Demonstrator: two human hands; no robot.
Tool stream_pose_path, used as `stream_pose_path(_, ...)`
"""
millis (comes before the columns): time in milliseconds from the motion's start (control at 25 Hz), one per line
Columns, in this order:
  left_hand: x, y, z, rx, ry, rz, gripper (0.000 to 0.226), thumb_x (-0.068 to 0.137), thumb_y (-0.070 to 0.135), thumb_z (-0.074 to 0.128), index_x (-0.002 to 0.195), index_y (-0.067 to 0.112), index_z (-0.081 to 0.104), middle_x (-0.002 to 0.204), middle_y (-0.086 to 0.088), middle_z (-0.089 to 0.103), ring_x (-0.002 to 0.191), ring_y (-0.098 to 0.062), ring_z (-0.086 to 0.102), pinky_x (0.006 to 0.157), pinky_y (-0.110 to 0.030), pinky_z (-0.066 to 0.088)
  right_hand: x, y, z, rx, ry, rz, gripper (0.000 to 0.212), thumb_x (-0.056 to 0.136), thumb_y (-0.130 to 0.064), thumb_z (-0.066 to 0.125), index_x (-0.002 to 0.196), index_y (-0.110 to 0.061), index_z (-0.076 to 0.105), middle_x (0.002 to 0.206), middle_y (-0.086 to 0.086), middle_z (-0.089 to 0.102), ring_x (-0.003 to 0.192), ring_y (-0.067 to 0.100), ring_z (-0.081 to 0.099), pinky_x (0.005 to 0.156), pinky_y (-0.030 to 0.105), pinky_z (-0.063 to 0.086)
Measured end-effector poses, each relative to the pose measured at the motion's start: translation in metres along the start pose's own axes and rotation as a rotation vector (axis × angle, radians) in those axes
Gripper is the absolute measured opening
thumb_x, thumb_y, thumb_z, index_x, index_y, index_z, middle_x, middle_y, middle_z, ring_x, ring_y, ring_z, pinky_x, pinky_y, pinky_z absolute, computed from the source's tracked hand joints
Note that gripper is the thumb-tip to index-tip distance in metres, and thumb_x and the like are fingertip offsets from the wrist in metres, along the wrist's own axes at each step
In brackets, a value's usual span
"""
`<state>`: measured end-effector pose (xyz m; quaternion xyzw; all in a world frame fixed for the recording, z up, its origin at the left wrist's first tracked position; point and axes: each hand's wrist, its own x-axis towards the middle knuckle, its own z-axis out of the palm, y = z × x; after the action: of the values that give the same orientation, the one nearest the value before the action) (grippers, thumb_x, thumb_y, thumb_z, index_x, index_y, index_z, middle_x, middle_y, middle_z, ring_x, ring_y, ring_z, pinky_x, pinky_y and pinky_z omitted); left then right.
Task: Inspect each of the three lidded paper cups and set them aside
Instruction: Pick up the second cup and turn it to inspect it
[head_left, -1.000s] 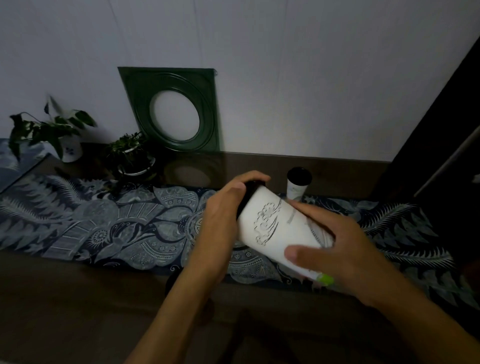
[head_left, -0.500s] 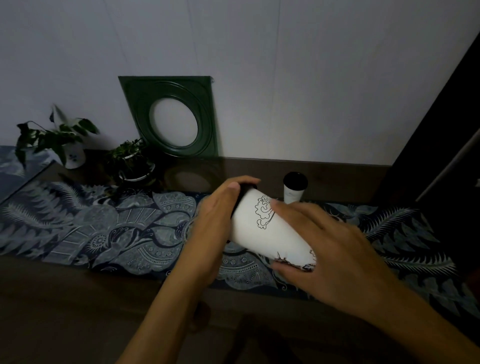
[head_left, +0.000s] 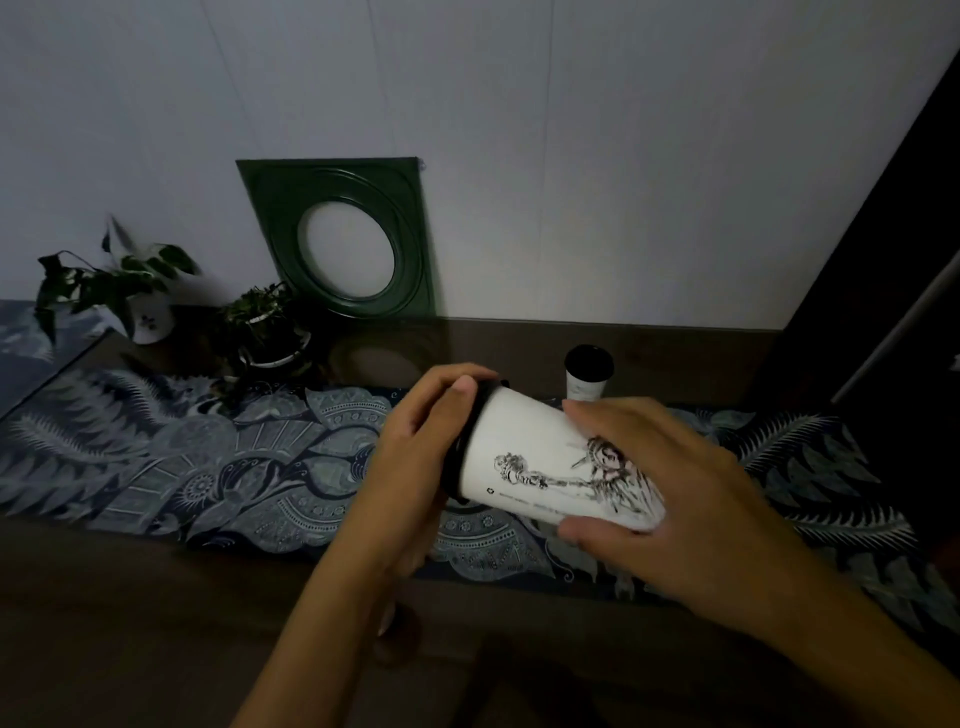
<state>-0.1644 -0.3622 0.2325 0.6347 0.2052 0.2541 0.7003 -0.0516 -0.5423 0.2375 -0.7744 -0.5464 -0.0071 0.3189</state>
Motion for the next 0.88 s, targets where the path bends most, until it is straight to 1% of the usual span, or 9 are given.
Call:
stream_pose_path(80, 0.002, -0.001, 0.002, 0.052, 0.021, -0.005, 0.028, 0.099, 0.038, 0.048, 0.106, 0.025, 0.072, 0.106, -0.006, 0.073, 0.089, -0.022, 0.067, 0.062, -0.037, 0.051, -0.001, 0.005, 0.005, -0.297, 0.091, -0.195, 0.081, 0.072, -0.06, 0.063, 0.142, -0.024, 0.041, 0.132, -0.001, 0.053, 0.1, 0.013, 0.061, 0.071, 0.028, 0.058)
stream_pose_path(240, 0.002, -0.002, 0.011, 0.09, 0.062, 0.055, 0.039, 0.092, 0.042, 0.041, 0.102, 0.027, 0.075, 0.108, -0.003, 0.075, 0.102, -0.028, 0.069, 0.077, -0.042, 0.054, -0.004, 0.004, 0.017, -0.229, 0.116, -0.158, 0.083, 0.071, -0.056, 0.068, 0.143, -0.022, 0.044, 0.126, 0.0, 0.06, 0.092, 0.013, 0.065, 0.07, 0.023, 0.054)
stream_pose_path(400, -0.003, 0.0, 0.009, 0.113, 0.011, 0.171, 0.042, 0.094, 0.047, 0.041, 0.108, 0.024, 0.074, 0.114, -0.004, 0.074, 0.106, -0.028, 0.068, 0.088, -0.049, 0.054, -0.002, -0.009, 0.009, 0.986, -0.13, 0.486, 0.064, 0.067, -0.033, 0.083, 0.127, -0.029, 0.061, 0.105, 0.003, 0.075, 0.071, 0.015, 0.072, 0.05, 0.024, 0.054)
stream_pose_path(480, -0.004, 0.001, 0.008, 0.129, -0.004, 0.193, 0.045, 0.091, 0.051, 0.04, 0.11, 0.026, 0.073, 0.115, -0.002, 0.073, 0.107, -0.026, 0.068, 0.089, -0.048, 0.054, 0.001, -0.008, 0.006, 1.222, -0.209, 0.6, 0.046, 0.068, -0.033, 0.079, 0.112, -0.03, 0.068, 0.095, 0.015, 0.076, 0.059, 0.025, 0.07, 0.041, 0.028, 0.051)
stream_pose_path(560, -0.001, 0.0, 0.008, 0.125, 0.053, 0.185, 0.045, 0.088, 0.049, 0.041, 0.105, 0.023, 0.074, 0.11, -0.004, 0.074, 0.103, -0.027, 0.068, 0.086, -0.046, 0.054, 0.002, -0.009, 0.003, 1.071, -0.159, 0.517, 0.047, 0.07, -0.04, 0.076, 0.115, -0.037, 0.065, 0.106, 0.007, 0.074, 0.071, 0.018, 0.072, 0.048, 0.027, 0.056)
stream_pose_path(640, 0.004, 0.0, 0.009, 0.117, 0.144, 0.122, 0.04, 0.086, 0.042, 0.042, 0.096, 0.023, 0.076, 0.103, -0.002, 0.077, 0.098, -0.023, 0.069, 0.079, -0.044, 0.054, 0.003, -0.008, 0.004, 0.406, -0.083, 0.194, 0.07, 0.071, -0.051, 0.075, 0.135, -0.039, 0.049, 0.128, -0.009, 0.059, 0.094, 0.007, 0.066, 0.062, 0.022, 0.058)
stream_pose_path(720, 0.007, -0.001, 0.009, 0.11, 0.186, 0.049, 0.04, 0.084, 0.038, 0.039, 0.089, 0.028, 0.078, 0.101, 0.003, 0.077, 0.097, -0.017, 0.069, 0.077, -0.042, 0.054, 0.002, -0.002, 0.01, -0.23, 0.069, -0.145, 0.081, 0.073, -0.06, 0.063, 0.144, -0.03, 0.038, 0.133, -0.004, 0.052, 0.098, 0.011, 0.062, 0.068, 0.025, 0.058)
stream_pose_path(800, 0.007, 0.0, 0.009, 0.092, 0.161, 0.034, 0.041, 0.085, 0.038, 0.039, 0.092, 0.026, 0.078, 0.105, 0.0, 0.077, 0.103, -0.021, 0.068, 0.081, -0.043, 0.054, 0.0, 0.003, 0.014, -0.287, 0.108, -0.215, 0.082, 0.074, -0.061, 0.059, 0.144, -0.023, 0.039, 0.128, 0.001, 0.057, 0.094, 0.013, 0.063, 0.068, 0.027, 0.058)
stream_pose_path(880, 0.005, 0.001, 0.008, 0.08, 0.124, 0.082, 0.041, 0.088, 0.037, 0.039, 0.098, 0.023, 0.077, 0.109, -0.005, 0.076, 0.107, -0.03, 0.067, 0.087, -0.047, 0.054, -0.001, -0.002, 0.013, 0.007, 0.063, -0.031, 0.08, 0.068, -0.059, 0.067, 0.141, -0.031, 0.045, 0.122, -0.01, 0.063, 0.094, 0.005, 0.064, 0.071, 0.021, 0.056)
